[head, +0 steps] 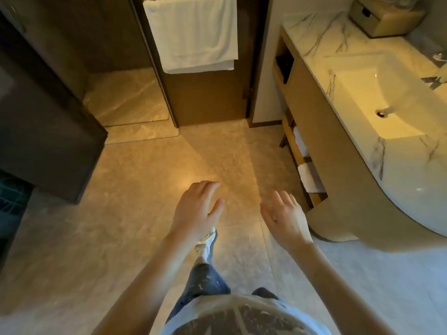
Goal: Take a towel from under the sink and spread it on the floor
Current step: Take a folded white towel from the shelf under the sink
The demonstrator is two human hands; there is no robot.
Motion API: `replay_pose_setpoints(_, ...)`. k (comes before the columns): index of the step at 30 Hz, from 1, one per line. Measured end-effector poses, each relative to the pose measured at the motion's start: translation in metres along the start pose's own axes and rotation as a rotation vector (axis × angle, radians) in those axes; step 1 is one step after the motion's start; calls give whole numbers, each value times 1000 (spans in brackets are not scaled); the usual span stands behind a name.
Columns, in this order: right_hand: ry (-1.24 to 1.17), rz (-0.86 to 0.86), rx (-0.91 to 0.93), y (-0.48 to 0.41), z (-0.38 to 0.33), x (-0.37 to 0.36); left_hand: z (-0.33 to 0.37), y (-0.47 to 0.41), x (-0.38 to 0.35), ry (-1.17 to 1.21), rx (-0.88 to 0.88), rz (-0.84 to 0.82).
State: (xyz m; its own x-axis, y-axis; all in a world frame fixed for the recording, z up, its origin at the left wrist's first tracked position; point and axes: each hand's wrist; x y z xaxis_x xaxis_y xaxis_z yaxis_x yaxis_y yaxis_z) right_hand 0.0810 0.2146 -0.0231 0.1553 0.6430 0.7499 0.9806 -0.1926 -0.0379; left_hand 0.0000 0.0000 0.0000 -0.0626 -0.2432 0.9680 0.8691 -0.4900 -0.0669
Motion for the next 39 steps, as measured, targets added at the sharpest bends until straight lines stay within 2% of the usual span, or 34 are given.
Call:
replay_pose_setpoints(5,0,91,-81,-77,-5,-12,-41,-91,2,-1,-74,-25)
replay_pose_setpoints(10,-16,229,-184,-154,-20,-12,-78,-197,15,-41,-241,-47)
replay_pose_setpoints(14,-27,362,-300,-193,-27,0,-82,-275,26,-46,-410,-75)
replay_pose_setpoints(20,-44,546,-489,-198,-12,22,-35,-349,16,11,-593,-137)
replay_pose_setpoints(27,11,754,-641,-168,35,47,48,-375,-29,57,-790,-214)
replay_pose_setpoints(39,53,906,-714,-173,65,51,94,-411,-58,51,-1000,-309)
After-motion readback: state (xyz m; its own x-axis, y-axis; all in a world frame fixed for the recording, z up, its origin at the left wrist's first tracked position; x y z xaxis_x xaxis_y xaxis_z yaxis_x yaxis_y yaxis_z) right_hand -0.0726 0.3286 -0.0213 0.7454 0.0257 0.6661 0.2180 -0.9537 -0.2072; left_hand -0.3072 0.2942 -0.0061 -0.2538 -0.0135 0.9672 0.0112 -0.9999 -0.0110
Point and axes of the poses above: each hand's wrist, its own y-axis away from the middle knuckle, its own x-axis out of the back of the hand, z = x × y, and after that the axes turned 13 degrees about -y, right-handed
